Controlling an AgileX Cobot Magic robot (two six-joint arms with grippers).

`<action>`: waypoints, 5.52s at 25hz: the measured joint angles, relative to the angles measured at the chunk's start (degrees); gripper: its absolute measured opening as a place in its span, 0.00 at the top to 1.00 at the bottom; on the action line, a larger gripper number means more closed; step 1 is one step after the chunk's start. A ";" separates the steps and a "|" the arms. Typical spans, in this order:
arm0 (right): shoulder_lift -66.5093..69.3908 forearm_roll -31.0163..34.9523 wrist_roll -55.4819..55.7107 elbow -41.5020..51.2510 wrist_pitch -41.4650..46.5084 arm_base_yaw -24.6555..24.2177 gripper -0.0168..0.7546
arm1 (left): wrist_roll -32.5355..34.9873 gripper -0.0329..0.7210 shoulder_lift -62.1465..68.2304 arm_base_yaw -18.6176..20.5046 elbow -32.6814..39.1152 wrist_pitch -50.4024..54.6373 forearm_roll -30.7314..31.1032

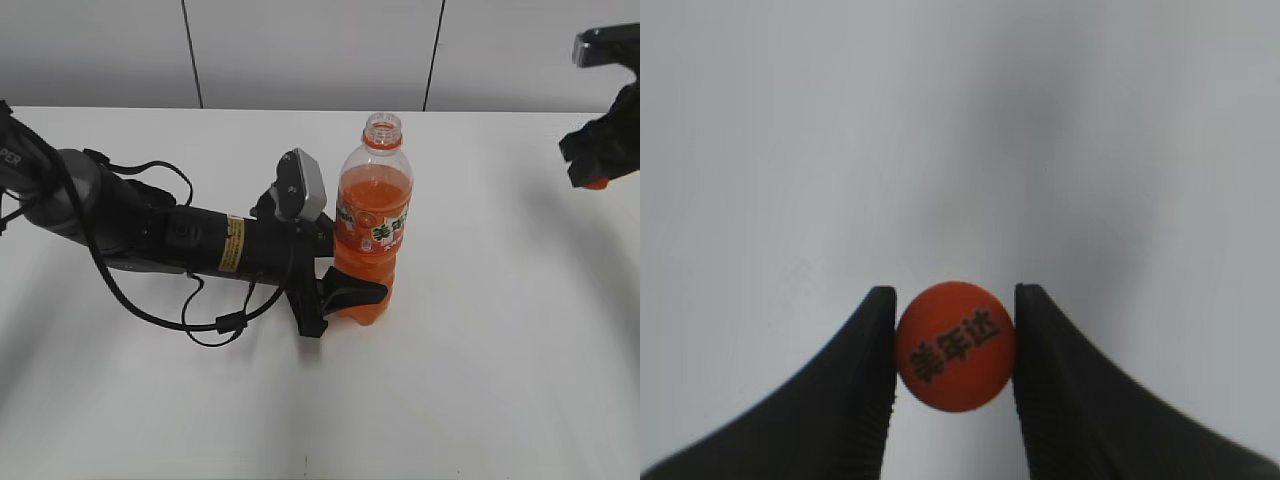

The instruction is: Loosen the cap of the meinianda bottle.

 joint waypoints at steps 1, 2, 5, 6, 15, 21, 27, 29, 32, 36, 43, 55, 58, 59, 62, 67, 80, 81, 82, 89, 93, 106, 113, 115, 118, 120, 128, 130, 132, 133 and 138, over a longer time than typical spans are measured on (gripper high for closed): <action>0.78 0.39 0.13 2.30 -2.83 0.00 0.63 | 0.00 0.42 0.00 0.00 0.00 0.00 0.00; 1.45 0.70 0.20 4.45 -6.14 0.00 0.63 | 0.00 0.42 0.00 0.00 0.00 0.00 0.00; 3.91 0.97 0.27 9.13 -14.71 0.00 0.63 | 0.00 0.42 0.00 0.00 0.00 0.00 0.00; 4.80 0.97 0.33 10.05 -17.00 0.00 0.63 | 0.00 0.42 0.00 0.00 0.00 0.00 0.00; 12.01 1.02 0.38 10.98 -23.62 0.00 0.63 | 0.00 0.42 0.10 -0.05 0.00 0.91 -4.70; 12.00 1.09 0.44 10.98 -23.02 0.00 0.54 | 0.00 0.42 0.10 -0.05 0.00 1.29 -5.67; 11.59 1.11 0.44 10.98 -22.03 0.00 0.30 | -0.61 0.41 0.10 -0.05 0.00 1.27 -5.67; 10.68 1.11 0.44 11.03 -20.39 0.00 0.28 | -1.12 0.35 0.11 -0.05 0.00 1.20 -5.67; 8.73 1.11 0.44 11.17 -19.96 0.00 0.27 | -2.06 0.27 0.27 -0.05 0.00 1.72 -5.55; 7.23 1.16 0.44 11.17 -19.06 0.06 0.27 | -3.19 0.25 0.27 -0.05 0.06 1.93 -3.93; 4.77 1.25 0.44 11.17 -17.87 0.06 0.26 | -7.36 0.20 0.27 0.57 0.06 1.70 1.36; 0.48 1.77 0.44 11.17 -17.69 0.06 0.26 | -13.49 0.19 0.27 6.36 0.06 0.01 11.72; -0.54 1.77 0.44 11.17 -17.69 0.06 0.26 | -17.28 0.19 0.27 7.65 0.06 -0.16 17.42; -1.00 1.77 0.44 11.17 -17.69 0.06 0.26 | -18.37 0.19 0.27 8.12 0.06 -0.30 18.99; -2.39 1.77 0.44 11.17 -17.73 0.06 0.26 | -20.82 0.19 0.27 9.60 0.06 -1.76 21.84; -4.84 1.59 0.44 11.17 -17.75 0.06 0.26 | -22.75 0.19 -1.48 11.72 0.06 0.11 25.85; -9.91 -0.49 0.44 4.13 -17.80 0.06 0.26 | -23.41 0.20 -18.03 13.86 -0.11 29.85 12.83; -10.03 -1.23 0.44 2.93 -17.80 0.06 0.26 | -23.41 0.20 -18.76 13.86 -0.35 35.10 10.85; -10.10 -1.76 0.44 1.96 -17.80 0.06 0.26 | -23.41 0.21 -19.55 13.86 -0.78 40.58 9.10; -10.44 -7.20 0.44 -5.45 -17.04 0.06 0.26 | -20.51 0.21 -21.83 14.02 -3.73 73.77 3.81; -10.44 -8.51 0.52 -8.03 -13.16 -0.07 0.26 | 0.10 0.21 -21.83 15.36 -5.44 84.09 -14.53; -10.38 -8.78 10.33 -16.34 15.90 -0.07 0.31 | 34.46 0.21 -21.90 20.49 -22.53 112.05 -60.51; -10.38 -8.72 10.68 -24.32 34.63 -0.07 0.31 | 37.70 0.21 -26.36 22.87 -25.23 117.41 -69.83; -10.38 -8.72 10.47 -25.55 35.89 -0.07 0.31 | 37.74 0.21 -28.14 23.35 -25.25 118.53 -69.97; -10.93 -8.53 10.29 -25.91 36.40 -0.07 0.31 | 37.74 0.21 -30.28 23.89 -25.30 120.22 -70.10; -12.03 -7.96 10.23 -25.91 36.47 -0.07 0.31 | 37.74 0.21 -31.44 24.03 -25.30 120.52 -70.54; -19.29 -5.79 10.17 -25.91 36.60 -0.07 0.31 | 37.74 0.21 -38.08 24.03 -20.06 120.54 -74.85; -21.18 -5.79 10.17 -25.20 36.60 -0.07 0.31 | 37.74 0.21 -41.22 24.07 -16.35 119.81 -75.19; -23.47 -5.30 10.17 -23.61 36.60 -0.07 0.31 | 37.74 0.21 -44.77 24.07 -12.65 118.13 -75.31; -24.61 -5.24 10.17 -22.44 36.60 -0.07 0.31 | 37.74 0.21 -46.79 24.07 -10.66 117.16 -75.31; -30.06 -5.18 10.17 -15.59 36.60 -0.07 0.31 | 37.74 0.21 -55.45 24.07 -2.27 113.39 -75.61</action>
